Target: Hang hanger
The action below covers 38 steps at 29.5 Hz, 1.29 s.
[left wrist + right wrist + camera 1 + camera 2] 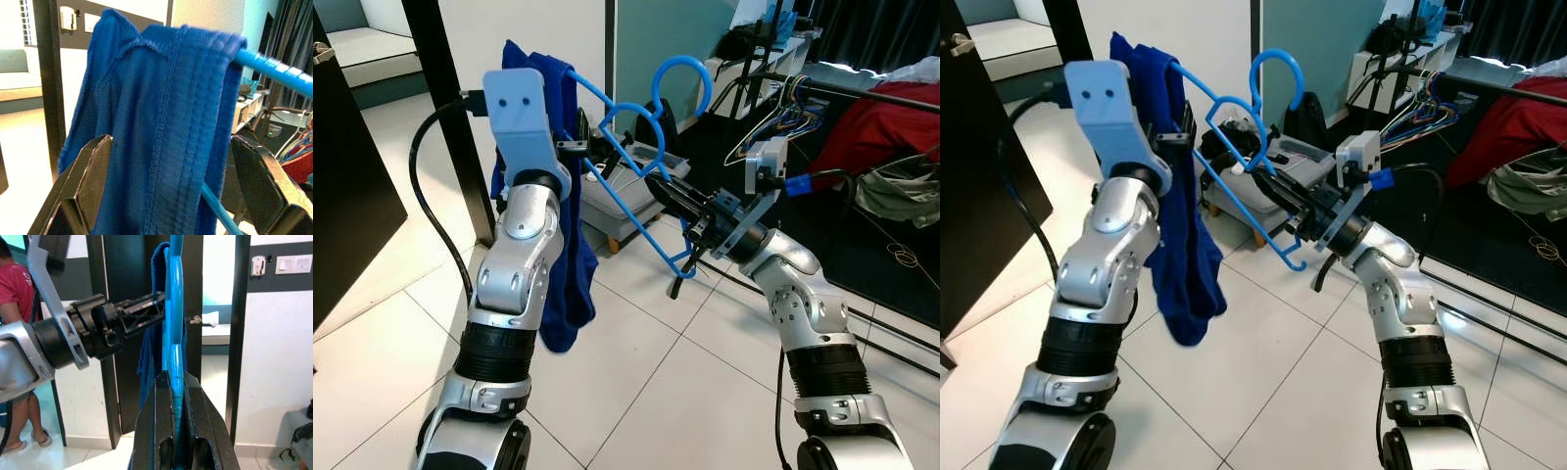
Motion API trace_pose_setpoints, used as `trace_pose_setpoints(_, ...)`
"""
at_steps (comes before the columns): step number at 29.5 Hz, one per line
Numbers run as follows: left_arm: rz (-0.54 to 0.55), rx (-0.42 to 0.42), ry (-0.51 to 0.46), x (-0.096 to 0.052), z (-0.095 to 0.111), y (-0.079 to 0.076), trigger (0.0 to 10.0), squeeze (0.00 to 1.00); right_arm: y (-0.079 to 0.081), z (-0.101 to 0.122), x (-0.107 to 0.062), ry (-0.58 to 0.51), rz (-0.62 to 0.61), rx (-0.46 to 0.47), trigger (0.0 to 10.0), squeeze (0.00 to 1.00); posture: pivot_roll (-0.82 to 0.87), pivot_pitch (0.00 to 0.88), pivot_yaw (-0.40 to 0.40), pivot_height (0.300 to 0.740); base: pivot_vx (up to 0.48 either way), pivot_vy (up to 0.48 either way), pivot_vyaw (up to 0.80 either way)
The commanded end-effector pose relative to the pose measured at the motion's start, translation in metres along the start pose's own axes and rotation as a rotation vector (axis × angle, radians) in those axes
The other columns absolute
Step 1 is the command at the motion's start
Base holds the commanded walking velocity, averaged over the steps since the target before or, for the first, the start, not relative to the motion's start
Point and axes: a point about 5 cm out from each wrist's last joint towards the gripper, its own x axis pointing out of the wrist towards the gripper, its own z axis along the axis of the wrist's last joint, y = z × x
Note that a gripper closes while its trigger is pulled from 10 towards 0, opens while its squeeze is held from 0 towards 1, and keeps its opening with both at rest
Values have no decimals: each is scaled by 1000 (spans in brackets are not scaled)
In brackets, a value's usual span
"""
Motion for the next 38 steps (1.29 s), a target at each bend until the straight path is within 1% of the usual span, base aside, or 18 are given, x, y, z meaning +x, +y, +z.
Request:
trace_pose_setpoints(1,39,41,30,1,-11,6,10000,0,4,10,2,-46,23,-9,0,0,31,28,-1,740,0,0,0)
trace_pose_setpoints(4,55,48,39,1,-14,8,10000,0,5,11,2,-47,27,-13,0,0,31,28,-1,740,0,0,0)
trace_pose_setpoints(10,52,45,31,2,-12,8,10000,0,5,12,1,-48,29,-13,0,0,25,28,2,740,0,0,0)
trace_pose_setpoints(12,53,42,25,2,-11,8,10000,0,5,12,1,-48,29,-13,0,0,24,29,3,740,0,0,0)
trace_pose_setpoints(15,62,35,-13,3,0,11,10000,0,4,12,-1,-46,21,-14,0,0,28,31,2,740,0,0,0)
trace_pose_setpoints(21,77,46,-48,3,8,13,10000,0,3,12,-2,-46,14,-12,0,0,31,31,1,740,0,0,0)
trace_pose_setpoints(26,77,50,-56,2,11,13,10000,0,2,13,-2,-47,11,-13,0,0,31,31,0,740,0,0,0)
trace_pose_setpoints(30,77,52,-50,2,9,13,10000,0,2,14,-2,-49,10,-14,0,0,29,28,2,740,0,0,0)
trace_pose_setpoints(33,64,36,-51,3,11,11,10000,0,1,16,-3,-51,9,-17,0,0,26,25,2,740,0,0,0)
trace_pose_setpoints(38,65,35,-60,2,13,10,10000,0,1,16,-3,-51,9,-19,0,0,26,24,2,740,0,0,0)
